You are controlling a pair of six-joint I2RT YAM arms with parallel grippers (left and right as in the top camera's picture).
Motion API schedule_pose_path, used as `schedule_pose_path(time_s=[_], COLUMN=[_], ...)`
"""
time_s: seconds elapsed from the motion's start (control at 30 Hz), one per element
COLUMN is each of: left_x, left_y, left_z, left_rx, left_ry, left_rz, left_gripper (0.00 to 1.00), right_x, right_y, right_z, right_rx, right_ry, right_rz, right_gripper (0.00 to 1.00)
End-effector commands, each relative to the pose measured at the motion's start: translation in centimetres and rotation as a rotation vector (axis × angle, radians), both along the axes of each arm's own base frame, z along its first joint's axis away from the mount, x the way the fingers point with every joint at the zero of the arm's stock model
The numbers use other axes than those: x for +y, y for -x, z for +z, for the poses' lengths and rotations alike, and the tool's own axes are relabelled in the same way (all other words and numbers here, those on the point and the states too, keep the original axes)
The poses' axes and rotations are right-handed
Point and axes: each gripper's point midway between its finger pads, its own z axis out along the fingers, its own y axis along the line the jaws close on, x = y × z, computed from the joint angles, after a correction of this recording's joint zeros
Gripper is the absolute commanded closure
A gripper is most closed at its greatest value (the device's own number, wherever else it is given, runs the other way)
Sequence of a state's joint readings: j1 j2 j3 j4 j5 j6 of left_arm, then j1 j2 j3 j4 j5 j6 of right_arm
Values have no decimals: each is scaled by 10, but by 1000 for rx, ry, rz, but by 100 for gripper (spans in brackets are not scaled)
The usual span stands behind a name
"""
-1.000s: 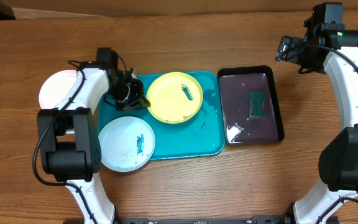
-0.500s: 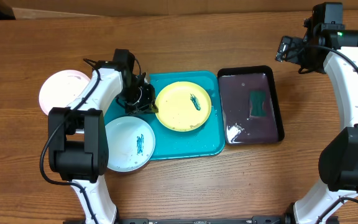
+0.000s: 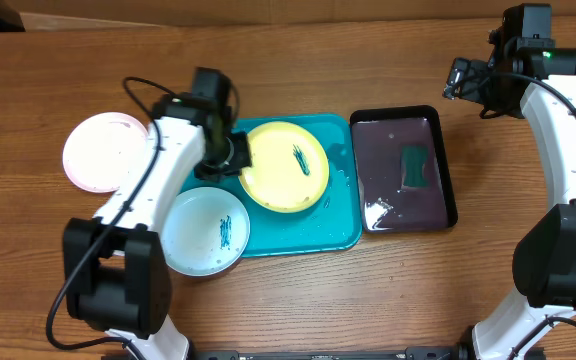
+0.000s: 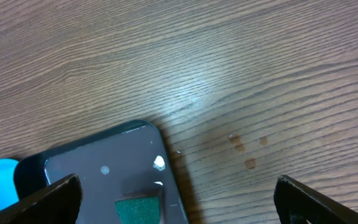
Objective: Clean dirty plates on tray and stack at the side
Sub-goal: 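Grip the yellow plate's rim and slide it to the tray center, then hold the yellow plate's rim steady with the left gripper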
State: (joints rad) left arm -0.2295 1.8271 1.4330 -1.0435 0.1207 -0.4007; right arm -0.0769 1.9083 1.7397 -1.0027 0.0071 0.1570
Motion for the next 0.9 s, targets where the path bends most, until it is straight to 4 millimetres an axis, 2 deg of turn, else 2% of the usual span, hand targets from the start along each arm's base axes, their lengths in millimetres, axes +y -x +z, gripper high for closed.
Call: schedule_pose_path(time_s=[0.0,0.23,0.33,0.43,0.63,0.87], left_x=[3,-7,-1,4,0,-1], left_y=[0,1,2,6,10,5], left_z=[1,1,-2,-9,-27,-32], left_rx=[-20,-25,-25,-14,-8,-33], left_ry=[-92,-99,-131,-153,-128,-115], left_rz=[48,77,104,142,145,170], left_gripper=[96,96,95,96,96,95], right_x=[0,0,0,0,0,0], right_y=[-4,-4,-4,-4,-4,-4], right_z=[15,15,15,15,15,15], right_rx=[-41,-41,-41,-41,-41,-41], right_ry=[5,5,4,5,4,4], right_rz=[-1,-1,-1,-1,-1,-2], right_gripper=[0,0,0,0,0,0])
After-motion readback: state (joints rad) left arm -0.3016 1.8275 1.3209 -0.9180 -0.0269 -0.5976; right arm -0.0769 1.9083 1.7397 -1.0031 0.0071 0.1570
